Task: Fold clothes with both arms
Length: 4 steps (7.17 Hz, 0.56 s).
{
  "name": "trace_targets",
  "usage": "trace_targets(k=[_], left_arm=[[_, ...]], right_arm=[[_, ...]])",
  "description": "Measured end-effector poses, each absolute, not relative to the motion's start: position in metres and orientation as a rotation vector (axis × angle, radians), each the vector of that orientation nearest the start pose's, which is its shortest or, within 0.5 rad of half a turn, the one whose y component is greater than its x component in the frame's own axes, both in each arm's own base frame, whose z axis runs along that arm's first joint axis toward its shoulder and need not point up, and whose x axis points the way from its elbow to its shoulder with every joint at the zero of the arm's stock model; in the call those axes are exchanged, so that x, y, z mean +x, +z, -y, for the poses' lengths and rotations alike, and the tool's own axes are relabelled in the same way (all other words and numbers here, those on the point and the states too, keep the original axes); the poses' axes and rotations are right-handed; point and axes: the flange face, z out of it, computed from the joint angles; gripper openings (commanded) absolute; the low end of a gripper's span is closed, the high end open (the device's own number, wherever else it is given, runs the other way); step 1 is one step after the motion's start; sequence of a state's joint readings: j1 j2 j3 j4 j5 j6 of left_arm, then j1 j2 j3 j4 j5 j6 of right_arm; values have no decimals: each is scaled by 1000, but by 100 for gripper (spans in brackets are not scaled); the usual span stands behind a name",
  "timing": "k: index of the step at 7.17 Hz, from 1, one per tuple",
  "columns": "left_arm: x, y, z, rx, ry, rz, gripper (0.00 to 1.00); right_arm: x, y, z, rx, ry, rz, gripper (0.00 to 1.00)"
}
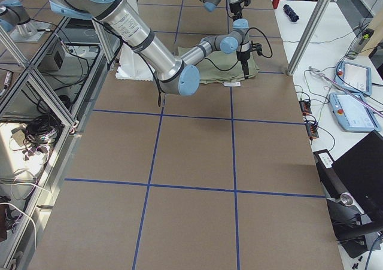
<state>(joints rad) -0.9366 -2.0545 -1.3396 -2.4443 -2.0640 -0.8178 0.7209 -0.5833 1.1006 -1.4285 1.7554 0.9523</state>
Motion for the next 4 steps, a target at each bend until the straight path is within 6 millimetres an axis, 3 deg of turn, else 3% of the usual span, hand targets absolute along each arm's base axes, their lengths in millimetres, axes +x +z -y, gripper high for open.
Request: trace_targets(k=[2, 4], left_arm=[[344, 390, 613, 530, 116, -1058, 100], [344, 391, 612, 529, 116, -1058, 100]], right_arm=[[-598, 201, 623, 283, 15, 584, 100], [-623, 206, 621, 296, 1, 521, 100]])
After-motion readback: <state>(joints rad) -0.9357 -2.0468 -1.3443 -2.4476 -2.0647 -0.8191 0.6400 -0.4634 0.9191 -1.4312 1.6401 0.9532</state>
